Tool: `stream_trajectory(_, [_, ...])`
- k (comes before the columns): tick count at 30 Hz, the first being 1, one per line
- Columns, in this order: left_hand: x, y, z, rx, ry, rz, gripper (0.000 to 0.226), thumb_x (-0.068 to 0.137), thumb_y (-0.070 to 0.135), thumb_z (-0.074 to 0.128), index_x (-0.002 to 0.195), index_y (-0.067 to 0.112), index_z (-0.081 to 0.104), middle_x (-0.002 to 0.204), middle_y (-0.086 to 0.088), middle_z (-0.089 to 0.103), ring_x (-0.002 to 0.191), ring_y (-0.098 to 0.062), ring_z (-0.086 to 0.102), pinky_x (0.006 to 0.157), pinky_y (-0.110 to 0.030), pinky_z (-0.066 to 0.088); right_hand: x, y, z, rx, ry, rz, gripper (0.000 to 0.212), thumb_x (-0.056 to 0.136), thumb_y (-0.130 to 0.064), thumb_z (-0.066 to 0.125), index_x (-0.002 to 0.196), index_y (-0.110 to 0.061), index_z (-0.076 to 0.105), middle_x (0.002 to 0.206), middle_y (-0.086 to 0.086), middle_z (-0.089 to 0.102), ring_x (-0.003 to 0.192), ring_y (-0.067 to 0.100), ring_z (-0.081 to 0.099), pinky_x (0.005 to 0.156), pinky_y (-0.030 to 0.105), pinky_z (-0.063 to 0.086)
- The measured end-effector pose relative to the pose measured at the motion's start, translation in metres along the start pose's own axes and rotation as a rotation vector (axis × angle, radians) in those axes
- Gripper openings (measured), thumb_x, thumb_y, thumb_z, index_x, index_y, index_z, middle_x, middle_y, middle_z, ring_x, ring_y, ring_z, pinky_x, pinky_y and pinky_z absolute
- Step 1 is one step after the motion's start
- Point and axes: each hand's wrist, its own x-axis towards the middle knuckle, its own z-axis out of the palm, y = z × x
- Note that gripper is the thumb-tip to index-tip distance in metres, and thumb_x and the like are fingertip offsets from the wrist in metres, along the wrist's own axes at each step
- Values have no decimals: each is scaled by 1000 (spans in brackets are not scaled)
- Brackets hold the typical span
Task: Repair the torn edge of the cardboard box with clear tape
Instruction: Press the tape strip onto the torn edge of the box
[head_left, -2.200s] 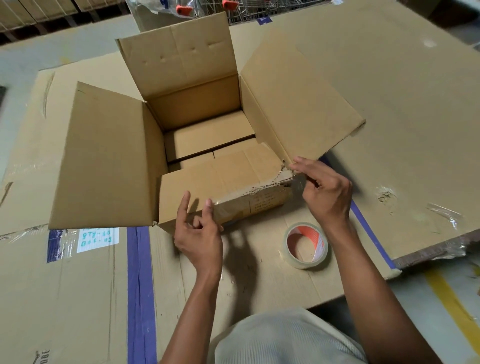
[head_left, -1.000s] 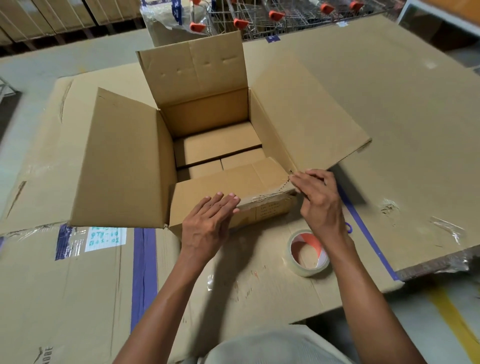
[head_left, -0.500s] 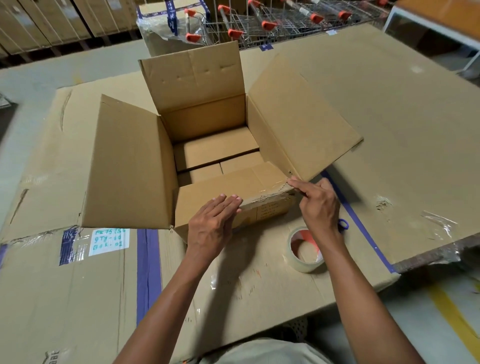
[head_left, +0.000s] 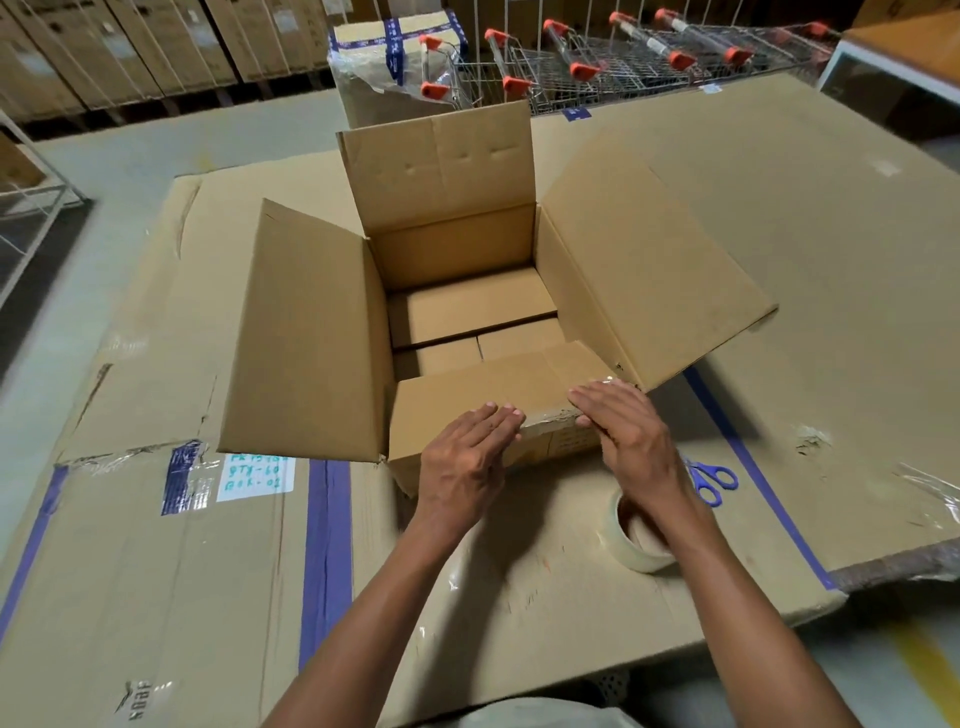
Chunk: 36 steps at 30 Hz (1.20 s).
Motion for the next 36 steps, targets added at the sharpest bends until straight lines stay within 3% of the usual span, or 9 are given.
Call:
stream_trajectory(3, [0, -4, -1, 3, -5, 40, 29, 93, 12, 78, 122, 16, 77, 122, -2, 76, 116, -20, 73, 93, -41, 62, -2, 21, -6, 7, -44, 4, 68, 70, 29, 73, 129, -4, 68, 126, 13, 72, 123, 30, 66, 111, 51, 46])
stream_trajectory(7, [-1, -8, 0, -15, 9, 60, 29, 92, 12, 79, 121, 15, 78, 120, -2, 77, 114, -19, 73, 91, -40, 62, 0, 23, -8, 154, 33, 2, 51, 70, 30, 70, 111, 0, 76, 111, 15, 77, 107, 27, 73, 106, 55, 51])
stream_trajectory(12, [-2, -11, 3, -22, 23, 83, 30, 93, 12, 78, 122, 15, 77, 123, -3, 76, 117, -20, 72, 93, -40, 62, 13, 16, -24, 172, -1, 33, 21, 77, -11, 80, 98, -5, 80, 101, 9, 79, 99, 22, 75, 108, 53, 48])
stream_trajectory(15, [-4, -10, 1, -37, 43, 68, 34, 90, 7, 78, 123, 14, 77, 124, -3, 75, 119, -20, 71, 95, -40, 60, 25, 12, -32, 129, -230, 96, 49, 72, -37, 82, 112, -9, 77, 117, 8, 75, 120, 19, 64, 116, 46, 36])
stream_trajectory(18, [-3, -6, 2, -31, 56, 53, 32, 90, 7, 79, 121, 14, 78, 122, -3, 76, 117, -20, 72, 95, -40, 61, 25, 11, -22, 179, -300, 103, 58, 76, -11, 86, 130, -9, 64, 133, 9, 67, 132, 24, 58, 119, 46, 34])
stream_trajectory(23, [-2, -3, 3, -36, 41, 39, 30, 90, 9, 79, 120, 15, 79, 119, -2, 78, 114, -20, 74, 92, -40, 61, 15, 17, -10, 194, -191, 48, 54, 70, 20, 78, 118, -4, 74, 120, 12, 74, 120, 31, 68, 112, 55, 42])
stream_trajectory(27, [-3, -5, 2, -35, 28, 45, 32, 90, 8, 80, 121, 16, 78, 121, -2, 77, 115, -19, 73, 92, -41, 62, 14, 19, -16, 399, -23, 103, 34, 69, 0, 87, 102, -1, 77, 98, 12, 79, 98, 26, 77, 101, 44, 56])
stream_trajectory(30, [-4, -4, 2, -29, 20, 48, 34, 89, 6, 79, 122, 15, 77, 121, -3, 77, 116, -20, 72, 92, -42, 62, 15, 13, -21, 402, 18, 143, 42, 57, 10, 93, 94, -3, 78, 86, 10, 79, 86, 23, 78, 90, 32, 61])
stream_trajectory(36, [-3, -6, 0, -29, 22, 54, 37, 88, 5, 80, 123, 15, 77, 124, -2, 75, 119, -20, 71, 97, -41, 60, 31, 11, -43, 399, -239, 304, 27, 71, -14, 89, 97, -19, 82, 100, -9, 77, 101, -1, 71, 94, 6, 48])
